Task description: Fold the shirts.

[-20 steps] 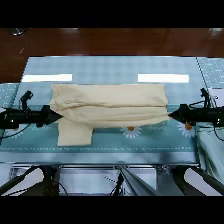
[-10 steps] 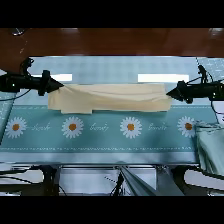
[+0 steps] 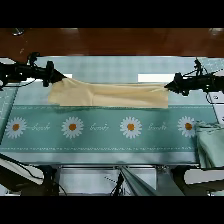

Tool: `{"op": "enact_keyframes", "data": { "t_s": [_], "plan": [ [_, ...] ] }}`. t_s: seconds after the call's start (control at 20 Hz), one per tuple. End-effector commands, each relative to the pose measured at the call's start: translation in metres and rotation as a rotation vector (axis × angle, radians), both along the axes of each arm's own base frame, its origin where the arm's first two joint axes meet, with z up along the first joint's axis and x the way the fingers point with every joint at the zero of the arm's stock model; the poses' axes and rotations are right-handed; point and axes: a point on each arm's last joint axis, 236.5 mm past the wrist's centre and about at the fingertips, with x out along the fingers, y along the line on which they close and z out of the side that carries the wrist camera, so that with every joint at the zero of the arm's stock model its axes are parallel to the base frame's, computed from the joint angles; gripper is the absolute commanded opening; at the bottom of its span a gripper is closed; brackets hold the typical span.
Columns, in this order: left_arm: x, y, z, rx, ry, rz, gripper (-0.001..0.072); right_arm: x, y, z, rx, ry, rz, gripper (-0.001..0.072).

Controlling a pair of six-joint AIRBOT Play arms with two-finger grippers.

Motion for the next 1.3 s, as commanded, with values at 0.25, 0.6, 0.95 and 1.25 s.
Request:
{"op": "enact_keyframes", "data": {
  "t_s": [0.25,0.6,0.95,1.25],
  "plan": [
    [-0.036,0.052,0.007,0.039,0.093,-0.120,0.0703,0.008,-0.021,0.004,0.012,-0.005,0.002,0.0629],
    [-0.099,0.179,0.031,0.465,0.123,0.152,0.0702,-0.037,-0.048,-0.030,0.005,0.150,0.019,0.0628],
    [-0.096,0.041,0.093,0.374,-0.360,0.082,0.0703,-0.021,0.006,-0.058,0.049,0.162,0.067,0.0628],
    [-0.102,-0.047,0.071,0.337,-0.369,-0.152,0.0561,-0.027,0.035,-0.040,0.066,0.126,0.171,0.0019]
  ]
}}
